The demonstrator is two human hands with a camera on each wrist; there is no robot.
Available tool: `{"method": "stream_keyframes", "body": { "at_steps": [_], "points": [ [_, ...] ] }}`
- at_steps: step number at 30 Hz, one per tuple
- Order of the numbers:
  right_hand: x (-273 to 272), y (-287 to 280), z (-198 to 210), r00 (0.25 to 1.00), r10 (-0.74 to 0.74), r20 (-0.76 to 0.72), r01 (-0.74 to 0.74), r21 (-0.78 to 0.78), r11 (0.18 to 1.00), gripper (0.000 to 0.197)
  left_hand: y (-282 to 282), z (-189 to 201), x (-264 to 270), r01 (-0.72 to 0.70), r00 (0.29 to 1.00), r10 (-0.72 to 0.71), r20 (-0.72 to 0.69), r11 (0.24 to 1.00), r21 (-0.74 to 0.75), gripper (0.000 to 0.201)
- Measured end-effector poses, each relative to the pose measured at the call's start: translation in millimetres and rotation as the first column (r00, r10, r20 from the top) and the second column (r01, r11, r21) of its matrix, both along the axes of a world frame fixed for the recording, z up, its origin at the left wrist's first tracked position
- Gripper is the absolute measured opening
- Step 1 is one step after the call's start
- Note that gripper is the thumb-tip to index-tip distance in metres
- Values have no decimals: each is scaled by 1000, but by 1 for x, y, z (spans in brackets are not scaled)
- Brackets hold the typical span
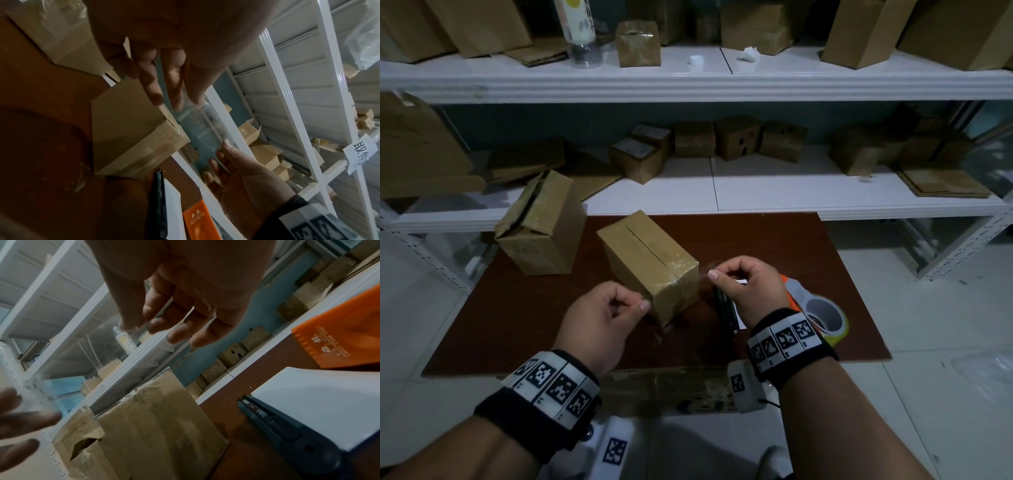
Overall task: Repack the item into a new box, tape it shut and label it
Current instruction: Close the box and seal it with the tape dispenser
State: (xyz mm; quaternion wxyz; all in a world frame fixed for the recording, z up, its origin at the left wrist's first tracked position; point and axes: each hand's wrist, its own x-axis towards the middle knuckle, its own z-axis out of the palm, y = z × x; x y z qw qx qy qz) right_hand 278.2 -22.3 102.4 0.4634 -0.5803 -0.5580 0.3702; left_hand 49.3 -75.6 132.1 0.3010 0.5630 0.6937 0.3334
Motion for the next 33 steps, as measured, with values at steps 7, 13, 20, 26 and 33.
{"method": "stream_keyframes", "body": {
  "at_steps": [7,13,20,26,33],
  "points": [
    [-8,16,-11,999,-34,-16,33,-14,999,13,8,-3,-1,-23,1000,23,0,999,-33,15],
    [-18,26,-23,997,-31,-65,30,-17,999,8,20,-9,1,-43,998,39,-39,994,-98,24],
    [-18,31,-29,998,-63,15,63,-46,997,10,32,-14,4,-53,993,43,-109,994,-93,25],
    [-20,36,-37,997,-68,-18,67,-81,994,9,37,-19,4,-57,986,42,-164,995,-87,25],
    [-24,40,-39,997,-72,22,74,-80,994,11,37,-24,3,-38,989,25,-146,996,-84,26]
  ]
}}
